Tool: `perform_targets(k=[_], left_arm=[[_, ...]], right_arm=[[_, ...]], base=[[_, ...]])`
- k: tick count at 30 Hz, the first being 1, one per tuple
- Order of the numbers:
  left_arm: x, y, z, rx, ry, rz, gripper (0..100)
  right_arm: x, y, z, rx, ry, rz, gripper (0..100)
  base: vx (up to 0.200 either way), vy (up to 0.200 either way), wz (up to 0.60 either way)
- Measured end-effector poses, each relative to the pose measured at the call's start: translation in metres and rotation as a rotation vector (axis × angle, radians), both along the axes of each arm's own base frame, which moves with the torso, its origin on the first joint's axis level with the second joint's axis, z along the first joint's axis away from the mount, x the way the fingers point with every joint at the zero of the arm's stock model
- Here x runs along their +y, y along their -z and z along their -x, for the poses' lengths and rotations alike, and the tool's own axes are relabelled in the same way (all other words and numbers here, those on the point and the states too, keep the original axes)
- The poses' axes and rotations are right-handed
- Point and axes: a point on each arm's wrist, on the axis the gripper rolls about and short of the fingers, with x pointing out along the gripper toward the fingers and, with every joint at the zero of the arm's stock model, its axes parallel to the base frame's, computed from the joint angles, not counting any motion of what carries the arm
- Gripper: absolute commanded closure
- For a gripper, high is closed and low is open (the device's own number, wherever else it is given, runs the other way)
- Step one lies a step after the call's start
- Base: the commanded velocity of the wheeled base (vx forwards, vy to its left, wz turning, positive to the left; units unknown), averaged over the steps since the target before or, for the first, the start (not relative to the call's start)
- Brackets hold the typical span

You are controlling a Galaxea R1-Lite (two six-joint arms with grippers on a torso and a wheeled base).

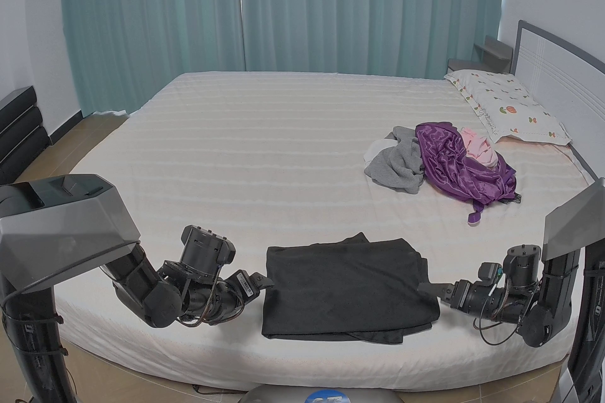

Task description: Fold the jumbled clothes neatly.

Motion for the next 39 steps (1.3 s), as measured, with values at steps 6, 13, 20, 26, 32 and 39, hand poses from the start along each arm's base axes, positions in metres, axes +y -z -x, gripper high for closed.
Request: perform_targets(k=[6,13,20,26,32,39], left_arm=[[0.003,-0.001,-0.004,-0.002,-0.022,0.023,0],[0.009,-0.003,-0.009,-0.032,-0.046,0.041,0],[0.013,-0.002,-0.012,-0.041,-0.059,0.046,0],[0.014,-0.001,-0.012,-0.041,-0.060,0.045,0],[0.014,-0.001,-0.012,-0.040,-0.060,0.044,0],[0.014,-0.001,-0.012,-0.041,-0.060,0.041,0]], right_arm=[[0.005,-0.006,-0.030,-0.039,0.051,-0.078,0],[0.010,-0.006,-0.068,0.004,0.081,-0.100,0],[0.014,-0.007,-0.105,0.010,0.143,-0.176,0],[0.016,0.002,-0.114,0.016,0.145,-0.182,0],[0.017,0.007,-0.112,0.039,0.142,-0.189,0],[0.018,0.004,-0.114,0.087,0.164,-0.279,100]], base=[[0.000,0.000,0.00],[0.000,0.000,0.00],[0.000,0.000,0.00],[0.000,0.000,0.00],[0.000,0.000,0.00],[0.000,0.000,0.00]])
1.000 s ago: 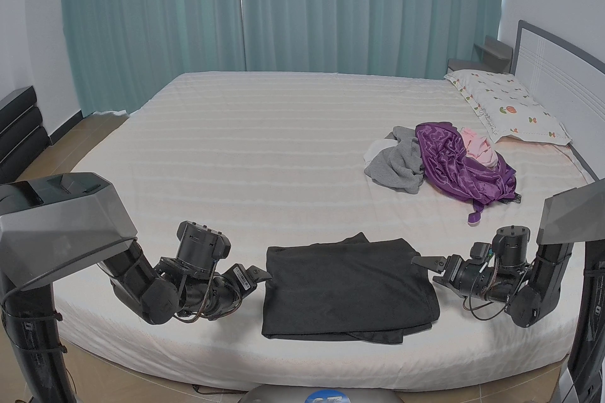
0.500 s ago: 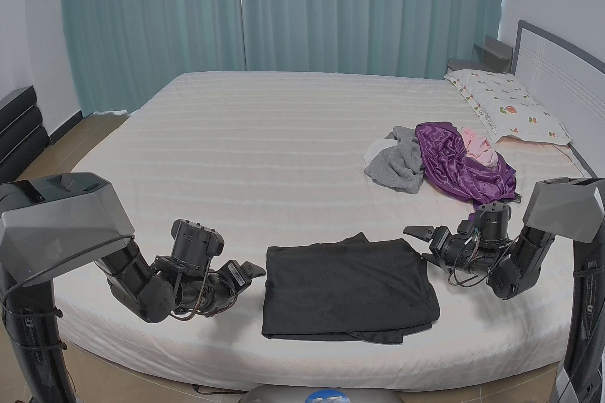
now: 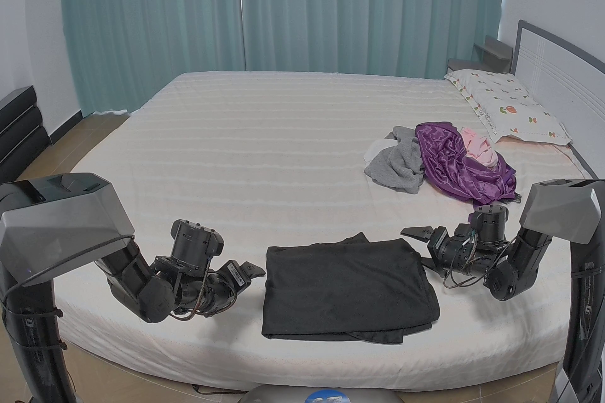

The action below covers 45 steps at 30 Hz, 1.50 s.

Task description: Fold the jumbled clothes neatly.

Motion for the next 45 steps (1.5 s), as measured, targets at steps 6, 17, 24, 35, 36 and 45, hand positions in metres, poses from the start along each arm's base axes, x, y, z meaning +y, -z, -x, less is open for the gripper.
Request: perform_targets(k=[6,17,24,35,36,45], left_arm=[[0.000,0.000,0.000,0.000,0.000,-0.002,0],[0.000,0.001,0.000,0.001,-0.001,-0.004,0],[-0.001,0.001,0.000,0.000,-0.001,-0.003,0],[-0.014,-0.005,-0.030,-0.099,-0.003,0.031,0],[-0.017,-0.006,-0.035,-0.115,0.003,0.034,0],[-0.045,-0.001,-0.080,-0.210,0.046,-0.019,0]], right_arm=[[-0.002,-0.005,-0.001,-0.004,0.002,-0.014,100],[-0.010,-0.009,-0.002,-0.024,0.037,-0.010,100],[-0.012,-0.011,-0.001,-0.031,0.046,0.000,100],[-0.016,-0.007,-0.003,-0.029,0.061,0.010,100],[-0.016,-0.007,-0.003,-0.029,0.065,0.012,100],[-0.017,-0.004,-0.003,-0.054,0.099,0.027,100]], base=[[0.000,0.000,0.00],[0.000,0.000,0.00],[0.000,0.000,0.00],[0.000,0.000,0.00],[0.000,0.000,0.00],[0.000,0.000,0.00]])
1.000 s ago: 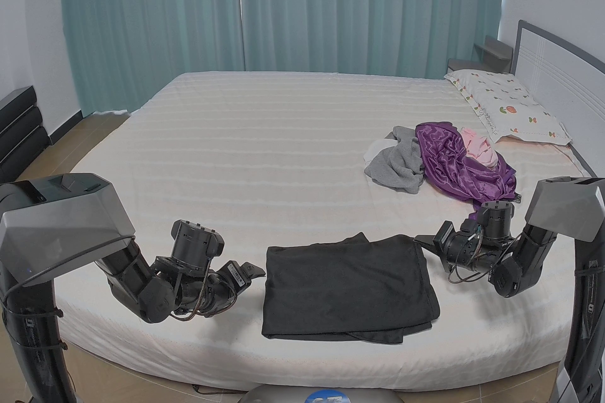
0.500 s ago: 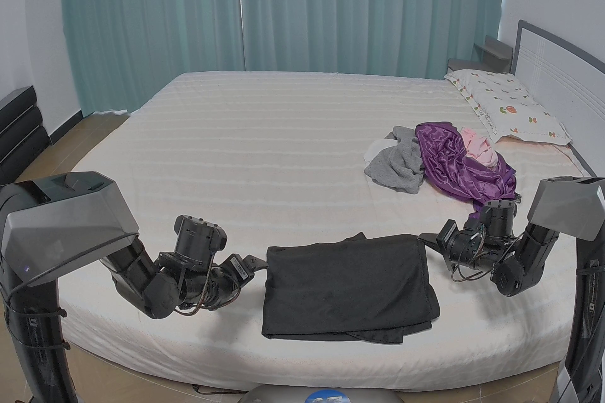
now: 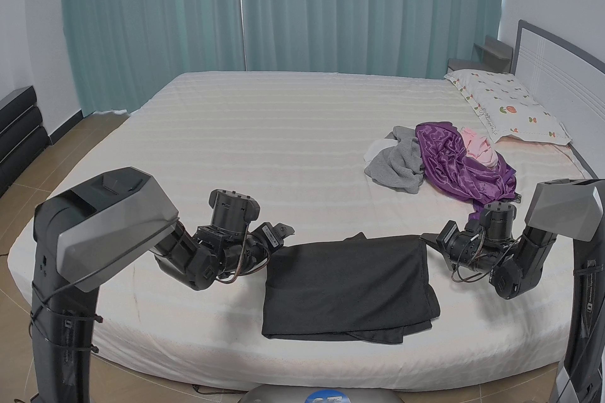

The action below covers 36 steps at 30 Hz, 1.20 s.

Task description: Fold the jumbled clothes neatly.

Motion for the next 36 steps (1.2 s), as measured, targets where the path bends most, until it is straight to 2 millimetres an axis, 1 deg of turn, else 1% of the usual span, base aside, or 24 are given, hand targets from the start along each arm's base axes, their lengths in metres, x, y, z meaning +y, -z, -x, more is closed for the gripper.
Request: perform_targets(k=[5,11,12,22,28,36], left_arm=[[-0.012,0.013,-0.012,-0.009,0.000,-0.030,0],[-0.018,0.023,-0.016,-0.006,0.005,-0.035,0],[-0.018,0.024,-0.017,-0.008,0.004,-0.035,100],[-0.018,0.028,-0.021,-0.023,-0.055,-0.054,100],[-0.016,0.026,-0.025,-0.028,-0.117,-0.017,100],[-0.016,0.025,-0.026,-0.036,-0.127,-0.015,100]], right_arm=[[0.000,0.002,0.000,-0.004,0.013,0.006,100],[0.000,0.005,-0.001,-0.002,0.028,0.015,100],[0.000,0.005,-0.001,-0.001,0.028,0.015,100],[0.001,0.007,-0.001,0.001,0.027,0.016,100],[0.001,0.009,-0.004,-0.001,0.029,0.016,100],[0.001,0.014,-0.006,-0.010,0.019,0.047,100]], base=[[0.000,0.000,0.00],[0.000,0.000,0.00],[0.000,0.000,0.00],[0.000,0.000,0.00],[0.000,0.000,0.00],[0.000,0.000,0.00]])
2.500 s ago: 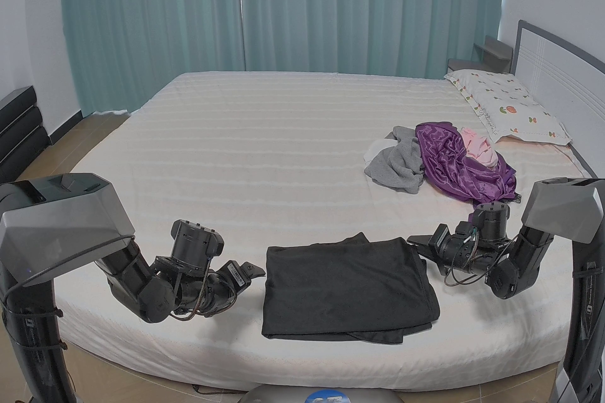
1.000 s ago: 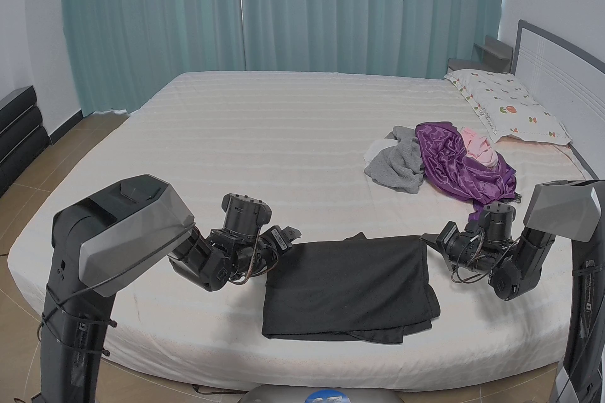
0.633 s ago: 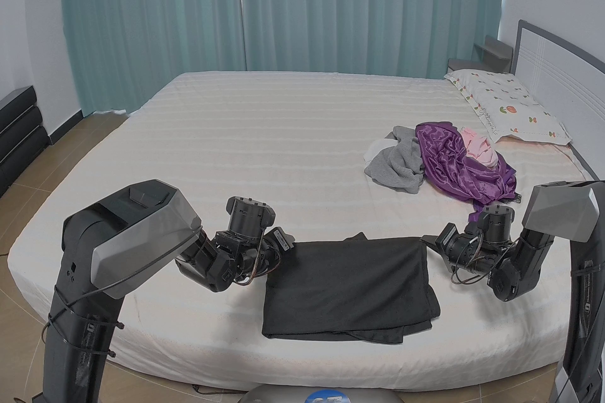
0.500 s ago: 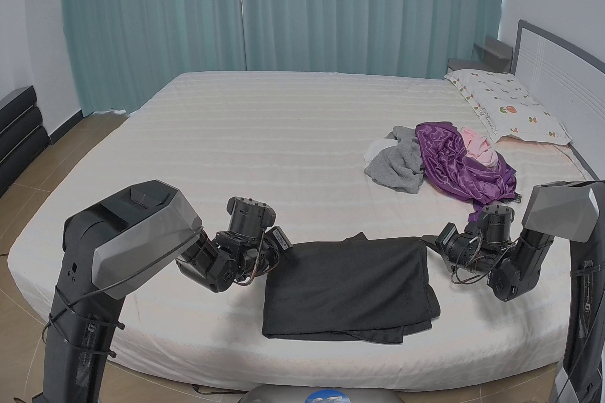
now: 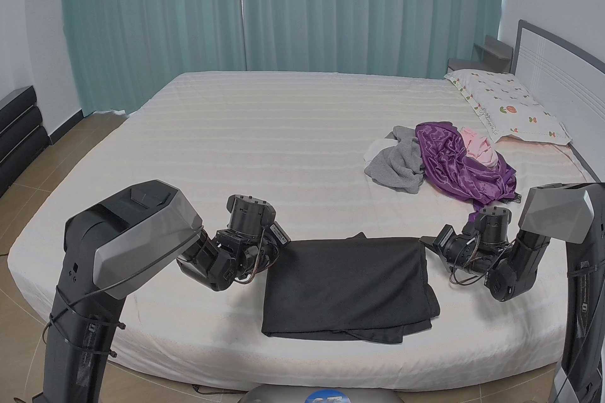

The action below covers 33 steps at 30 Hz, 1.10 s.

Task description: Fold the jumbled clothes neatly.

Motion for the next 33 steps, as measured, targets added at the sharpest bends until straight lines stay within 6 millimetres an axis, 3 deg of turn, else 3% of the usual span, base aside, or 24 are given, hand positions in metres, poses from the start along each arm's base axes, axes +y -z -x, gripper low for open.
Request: perform_targets(k=[8,9,10,22,33], left_arm=[[-0.002,0.004,-0.002,-0.004,-0.008,-0.016,100],[-0.002,0.004,-0.002,-0.002,-0.007,-0.018,0],[-0.002,0.005,-0.002,0.000,-0.006,-0.018,0],[0.002,0.004,0.002,0.020,-0.025,0.003,0],[0.023,-0.003,0.038,0.129,0.006,0.037,0]], right_arm=[[0.002,0.007,-0.002,-0.007,0.024,0.049,100],[0.003,0.008,-0.002,-0.006,0.023,0.053,100],[0.003,0.009,-0.002,-0.005,0.021,0.055,0],[0.003,0.007,0.005,-0.050,0.015,0.042,0],[-0.004,0.000,0.026,-0.008,0.031,-0.043,0]], base=[[0.000,0.000,0.00],[0.000,0.000,0.00],[0.000,0.000,0.00],[0.000,0.000,0.00],[0.000,0.000,0.00]])
